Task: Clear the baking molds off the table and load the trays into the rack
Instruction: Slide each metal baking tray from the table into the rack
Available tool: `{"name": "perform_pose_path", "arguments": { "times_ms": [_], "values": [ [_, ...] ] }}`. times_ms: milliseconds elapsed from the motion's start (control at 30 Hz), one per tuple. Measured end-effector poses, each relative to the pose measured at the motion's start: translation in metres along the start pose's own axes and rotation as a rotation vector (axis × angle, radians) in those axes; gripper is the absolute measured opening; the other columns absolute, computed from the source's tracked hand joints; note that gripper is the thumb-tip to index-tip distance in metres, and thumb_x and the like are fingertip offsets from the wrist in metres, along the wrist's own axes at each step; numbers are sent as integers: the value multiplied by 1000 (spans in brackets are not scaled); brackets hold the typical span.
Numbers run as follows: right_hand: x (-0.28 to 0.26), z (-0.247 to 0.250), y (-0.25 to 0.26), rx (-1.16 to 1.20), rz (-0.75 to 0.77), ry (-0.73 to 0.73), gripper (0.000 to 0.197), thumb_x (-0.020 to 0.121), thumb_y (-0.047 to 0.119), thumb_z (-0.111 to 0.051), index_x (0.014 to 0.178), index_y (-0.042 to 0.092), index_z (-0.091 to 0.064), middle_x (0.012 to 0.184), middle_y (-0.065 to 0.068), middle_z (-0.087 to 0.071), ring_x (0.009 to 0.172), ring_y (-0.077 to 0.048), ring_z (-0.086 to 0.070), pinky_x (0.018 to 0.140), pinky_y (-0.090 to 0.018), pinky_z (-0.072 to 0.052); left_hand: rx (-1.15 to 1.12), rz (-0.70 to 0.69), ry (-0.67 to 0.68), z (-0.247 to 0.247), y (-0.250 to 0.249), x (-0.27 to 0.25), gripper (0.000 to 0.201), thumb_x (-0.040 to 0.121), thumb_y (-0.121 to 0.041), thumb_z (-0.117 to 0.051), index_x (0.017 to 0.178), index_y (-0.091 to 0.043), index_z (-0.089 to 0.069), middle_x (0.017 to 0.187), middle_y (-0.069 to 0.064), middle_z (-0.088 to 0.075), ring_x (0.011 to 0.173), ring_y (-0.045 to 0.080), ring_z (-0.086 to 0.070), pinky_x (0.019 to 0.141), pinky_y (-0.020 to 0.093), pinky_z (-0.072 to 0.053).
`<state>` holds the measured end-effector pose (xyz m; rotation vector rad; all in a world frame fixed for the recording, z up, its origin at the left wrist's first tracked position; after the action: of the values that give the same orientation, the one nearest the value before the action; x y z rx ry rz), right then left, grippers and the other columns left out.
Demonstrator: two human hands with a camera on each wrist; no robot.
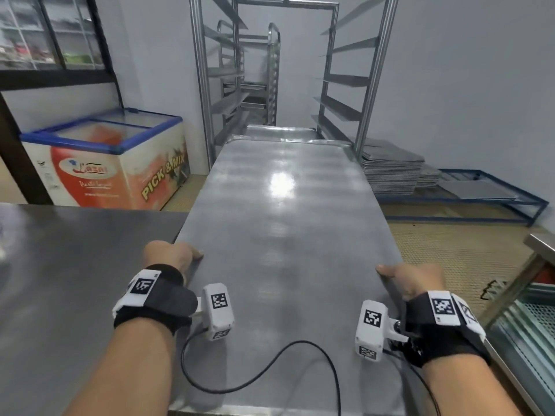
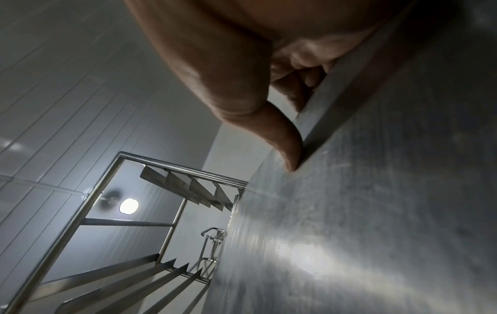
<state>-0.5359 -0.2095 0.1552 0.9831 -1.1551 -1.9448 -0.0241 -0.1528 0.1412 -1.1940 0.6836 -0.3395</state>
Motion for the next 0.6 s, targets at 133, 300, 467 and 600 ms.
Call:
{"name": "perform_pose_path", "arguments": {
  "times_ms": [133,300,467,600],
  "values": [
    [38,-20,12,-10,16,30,41,67,10,-87,98,-9,-66,95,-23,-70,91,-37,-67,88,-49,-55,-9,37,-25,-28,7,28,43,46,-6,-90,79,4,-64,86,22,-70,79,40,-70,77,65,-54],
    [74,-48,19,20,26,33,40,64,9,-88,96,-6,-69,94,-21,-71,88,-37,-69,87,-52,-56,-53,30,-30,-49,-16,24,27,67,4,-83,69,1,-56,75,17,-65,81,34,-68,72,49,-58],
    [104,-78,31,62,26,24,37,59,10,-90,89,-1,-71,86,-17,-72,81,-34,-71,83,-53,-57,-39,-5,-24,-68,-30,54,27,68,-1,-84,87,6,-66,85,19,-69,83,35,-69,75,43,-58],
    [132,-104,42,92,10,36,36,57,9,-89,87,1,-71,84,-15,-73,78,-34,-72,79,-57,-57,0,2,-24,-86,-45,88,25,64,-2,-87,79,0,-68,84,18,-70,76,33,-69,82,53,-57]
  ]
}}
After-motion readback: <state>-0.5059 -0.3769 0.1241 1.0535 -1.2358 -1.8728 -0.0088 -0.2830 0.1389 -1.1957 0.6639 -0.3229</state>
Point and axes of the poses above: each hand's wrist, its own x-axis towards the middle knuckle, its own z-axis out of the back of the hand, y = z × x, the point moved 10 cm from there along x, towards the middle knuckle
